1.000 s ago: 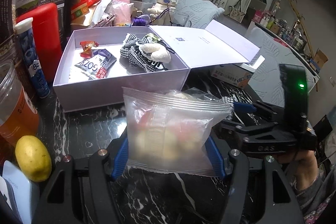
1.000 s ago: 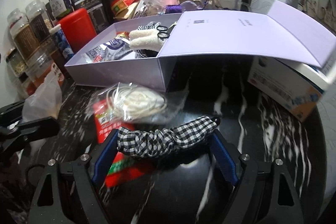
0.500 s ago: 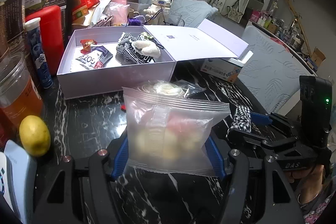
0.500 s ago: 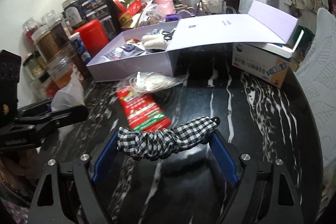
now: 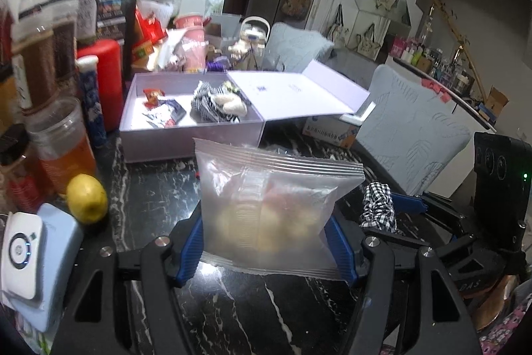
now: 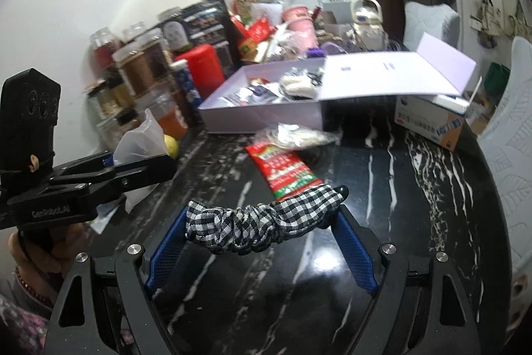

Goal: Organize soft objects

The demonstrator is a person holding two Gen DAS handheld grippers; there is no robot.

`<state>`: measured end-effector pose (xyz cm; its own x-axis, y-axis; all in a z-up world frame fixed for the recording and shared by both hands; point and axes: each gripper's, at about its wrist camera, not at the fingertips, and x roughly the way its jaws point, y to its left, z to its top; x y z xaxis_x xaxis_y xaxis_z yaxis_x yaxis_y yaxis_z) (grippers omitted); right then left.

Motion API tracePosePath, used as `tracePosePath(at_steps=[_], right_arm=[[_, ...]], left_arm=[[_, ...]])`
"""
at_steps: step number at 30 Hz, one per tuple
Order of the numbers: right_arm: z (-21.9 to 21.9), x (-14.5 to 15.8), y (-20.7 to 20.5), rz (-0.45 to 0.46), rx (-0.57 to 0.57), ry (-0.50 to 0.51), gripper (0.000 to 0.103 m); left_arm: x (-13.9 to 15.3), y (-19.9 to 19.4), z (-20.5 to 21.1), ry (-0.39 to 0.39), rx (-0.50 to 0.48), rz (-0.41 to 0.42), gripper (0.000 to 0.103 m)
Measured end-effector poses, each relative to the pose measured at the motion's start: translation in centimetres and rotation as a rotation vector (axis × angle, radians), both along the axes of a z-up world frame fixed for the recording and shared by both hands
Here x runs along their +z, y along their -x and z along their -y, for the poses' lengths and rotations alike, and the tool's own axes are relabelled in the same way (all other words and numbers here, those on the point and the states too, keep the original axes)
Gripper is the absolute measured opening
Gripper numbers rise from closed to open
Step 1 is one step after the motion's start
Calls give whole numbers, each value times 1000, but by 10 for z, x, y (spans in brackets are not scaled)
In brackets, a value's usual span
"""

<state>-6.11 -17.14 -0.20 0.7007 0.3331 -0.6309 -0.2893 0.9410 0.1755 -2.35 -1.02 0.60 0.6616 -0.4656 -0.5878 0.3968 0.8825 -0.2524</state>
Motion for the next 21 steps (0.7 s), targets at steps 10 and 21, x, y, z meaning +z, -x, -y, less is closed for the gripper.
tracePosePath(at_steps=[10,21], right_arm=[[-13,30,11,90,63,9,86],[-14,54,-21,144,87,25,86]], left_arm=[[27,9,-6,-14,13,90,65],[39,-29,-11,-16,64,107,65]])
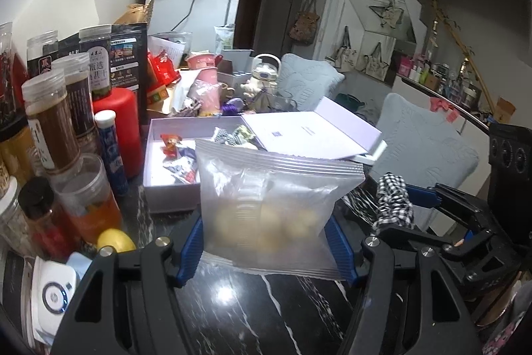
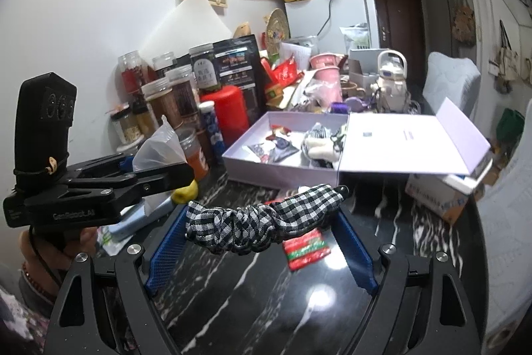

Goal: Organize soft objects

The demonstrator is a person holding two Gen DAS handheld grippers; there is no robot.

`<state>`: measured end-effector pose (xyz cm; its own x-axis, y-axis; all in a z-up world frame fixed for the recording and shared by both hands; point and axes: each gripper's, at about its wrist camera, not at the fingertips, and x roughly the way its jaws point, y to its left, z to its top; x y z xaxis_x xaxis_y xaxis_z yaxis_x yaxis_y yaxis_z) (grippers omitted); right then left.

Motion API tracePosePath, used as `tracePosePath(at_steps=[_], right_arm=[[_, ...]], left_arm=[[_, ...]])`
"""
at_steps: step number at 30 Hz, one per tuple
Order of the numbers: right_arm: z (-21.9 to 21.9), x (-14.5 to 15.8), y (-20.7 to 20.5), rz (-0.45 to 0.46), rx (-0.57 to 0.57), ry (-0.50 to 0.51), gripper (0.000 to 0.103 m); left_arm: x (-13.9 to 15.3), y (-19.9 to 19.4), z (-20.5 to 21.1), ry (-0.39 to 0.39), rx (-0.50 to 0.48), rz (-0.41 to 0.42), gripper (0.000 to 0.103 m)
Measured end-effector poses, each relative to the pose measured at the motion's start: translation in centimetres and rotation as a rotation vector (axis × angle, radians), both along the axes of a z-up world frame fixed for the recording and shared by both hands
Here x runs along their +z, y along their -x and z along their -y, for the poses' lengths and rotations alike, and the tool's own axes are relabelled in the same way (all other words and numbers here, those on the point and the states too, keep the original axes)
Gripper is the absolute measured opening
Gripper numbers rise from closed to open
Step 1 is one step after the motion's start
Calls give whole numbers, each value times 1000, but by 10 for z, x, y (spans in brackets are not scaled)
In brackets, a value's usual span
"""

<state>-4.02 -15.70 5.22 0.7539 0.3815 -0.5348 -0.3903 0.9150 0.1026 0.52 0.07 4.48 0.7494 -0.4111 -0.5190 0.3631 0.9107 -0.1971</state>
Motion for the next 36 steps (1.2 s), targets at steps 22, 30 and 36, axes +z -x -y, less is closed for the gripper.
tracePosePath(at_steps=[22,30,36], right_arm=[[8,45,-101,88,33,24,86],[15,51,-147,92,2,31,86],[19,57,-179,104,-19,42,86]], left_arm=[[22,-103,1,8,68,17,65],[30,-145,7,9,73,49,65],[41,-176,12,-11,84,84,65]])
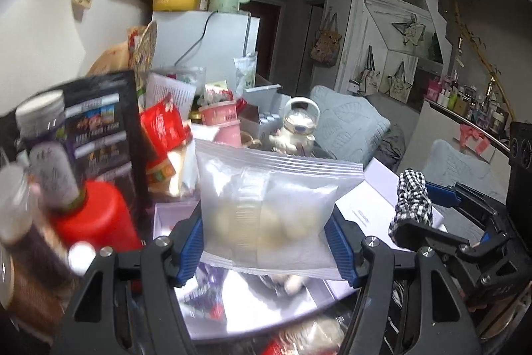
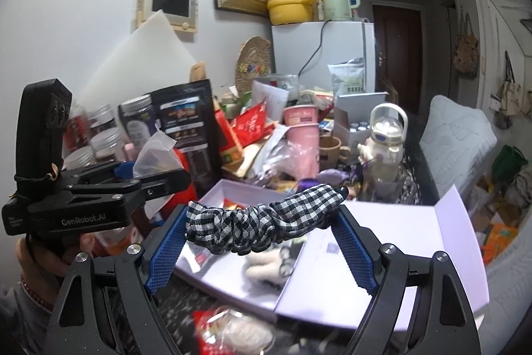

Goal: Organize soft objects

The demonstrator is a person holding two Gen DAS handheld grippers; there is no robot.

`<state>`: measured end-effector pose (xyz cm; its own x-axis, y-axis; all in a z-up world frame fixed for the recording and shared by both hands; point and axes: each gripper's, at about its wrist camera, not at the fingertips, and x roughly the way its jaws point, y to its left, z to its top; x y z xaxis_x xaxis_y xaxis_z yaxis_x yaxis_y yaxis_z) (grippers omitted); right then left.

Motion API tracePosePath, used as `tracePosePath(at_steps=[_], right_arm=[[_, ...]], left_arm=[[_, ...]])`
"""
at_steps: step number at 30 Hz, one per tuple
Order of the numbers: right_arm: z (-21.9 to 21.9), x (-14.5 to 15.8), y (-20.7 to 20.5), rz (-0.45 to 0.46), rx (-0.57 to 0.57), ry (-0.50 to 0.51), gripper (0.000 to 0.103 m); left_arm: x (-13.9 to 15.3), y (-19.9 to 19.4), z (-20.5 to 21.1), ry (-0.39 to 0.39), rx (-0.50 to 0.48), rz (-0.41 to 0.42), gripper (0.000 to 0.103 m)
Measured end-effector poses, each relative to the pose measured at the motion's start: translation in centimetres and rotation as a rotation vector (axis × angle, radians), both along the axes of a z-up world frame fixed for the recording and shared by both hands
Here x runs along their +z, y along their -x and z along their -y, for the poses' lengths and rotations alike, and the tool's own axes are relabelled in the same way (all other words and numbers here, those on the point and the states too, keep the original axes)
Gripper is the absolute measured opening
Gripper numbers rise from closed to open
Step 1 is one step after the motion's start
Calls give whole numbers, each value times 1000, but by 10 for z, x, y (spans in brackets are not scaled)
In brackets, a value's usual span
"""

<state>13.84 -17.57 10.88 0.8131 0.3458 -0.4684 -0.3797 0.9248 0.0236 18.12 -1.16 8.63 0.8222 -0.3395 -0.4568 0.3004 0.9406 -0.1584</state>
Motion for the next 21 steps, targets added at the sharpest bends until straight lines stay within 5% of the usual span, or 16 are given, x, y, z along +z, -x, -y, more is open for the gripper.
tracePosePath(at_steps=[12,21], right_arm=[[-5,12,-59,6,28,-25,86],[-7,-14,-96,-63,28,-54,86]], left_arm=[[-2,-60,-2,-59,127,3,65],[-29,-87,9,-136,131,-59,65]])
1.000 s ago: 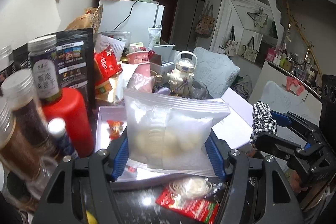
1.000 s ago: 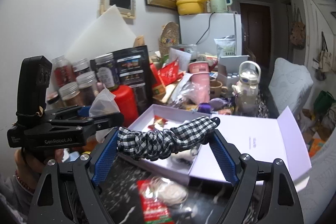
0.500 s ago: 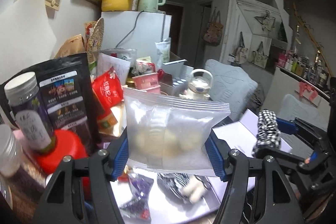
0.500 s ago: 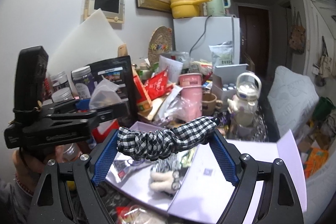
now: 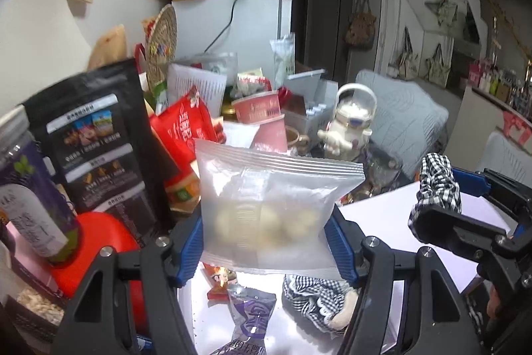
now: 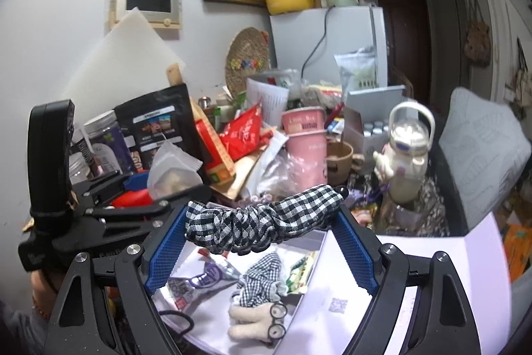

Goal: Organize soft objects

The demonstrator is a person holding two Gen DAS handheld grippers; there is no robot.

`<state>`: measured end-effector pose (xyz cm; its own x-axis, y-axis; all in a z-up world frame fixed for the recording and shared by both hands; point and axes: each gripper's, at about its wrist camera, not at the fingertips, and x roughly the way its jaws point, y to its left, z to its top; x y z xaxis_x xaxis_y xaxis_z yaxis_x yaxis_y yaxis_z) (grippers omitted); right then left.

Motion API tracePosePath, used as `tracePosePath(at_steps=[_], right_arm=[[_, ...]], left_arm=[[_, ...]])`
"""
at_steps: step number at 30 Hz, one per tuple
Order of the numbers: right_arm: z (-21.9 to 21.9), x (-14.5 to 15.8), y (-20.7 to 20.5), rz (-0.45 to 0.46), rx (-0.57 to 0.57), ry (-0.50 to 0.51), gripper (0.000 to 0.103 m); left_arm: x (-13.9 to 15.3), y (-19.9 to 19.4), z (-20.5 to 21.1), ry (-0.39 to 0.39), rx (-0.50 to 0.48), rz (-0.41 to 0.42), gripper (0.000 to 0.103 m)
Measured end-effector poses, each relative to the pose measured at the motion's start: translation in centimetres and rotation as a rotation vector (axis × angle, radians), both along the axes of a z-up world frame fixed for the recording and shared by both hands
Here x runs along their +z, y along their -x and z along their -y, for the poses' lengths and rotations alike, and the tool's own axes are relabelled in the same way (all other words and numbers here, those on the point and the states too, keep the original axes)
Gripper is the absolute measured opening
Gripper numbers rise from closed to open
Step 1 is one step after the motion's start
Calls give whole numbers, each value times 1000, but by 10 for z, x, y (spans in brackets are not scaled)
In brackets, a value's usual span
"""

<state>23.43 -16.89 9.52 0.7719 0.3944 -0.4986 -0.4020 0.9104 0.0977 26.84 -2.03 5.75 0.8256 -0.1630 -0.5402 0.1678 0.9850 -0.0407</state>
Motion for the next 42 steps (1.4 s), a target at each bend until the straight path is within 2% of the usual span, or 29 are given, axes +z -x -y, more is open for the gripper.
tracePosePath(at_steps=[5,14,23,27,32,36,42], right_arm=[[-2,-17,-14,-52,21,18,86],[-2,-41,-31,-136,20,28,86],[-7,-62,-43,-190,8,76,86],[-10,-72,-49,-219,10,95,86],[-11,-86,-58,-287,13,73,86],[-16,-94,-60,-304,16,94,86],[-24,-106,-60,-329,42,120,86]], left_arm=[[-16,-9,6,-50,22,-31,65],[-45,-32,2,-26,11,-144,65],[-66,-45,0,-49,19,-221,65],[-76,-49,1,-78,24,-257,65],[-88,-56,-1,-138,43,-318,65],[-100,-62,-6,-144,58,-384,65],[-112,-68,-11,-162,83,-434,65]])
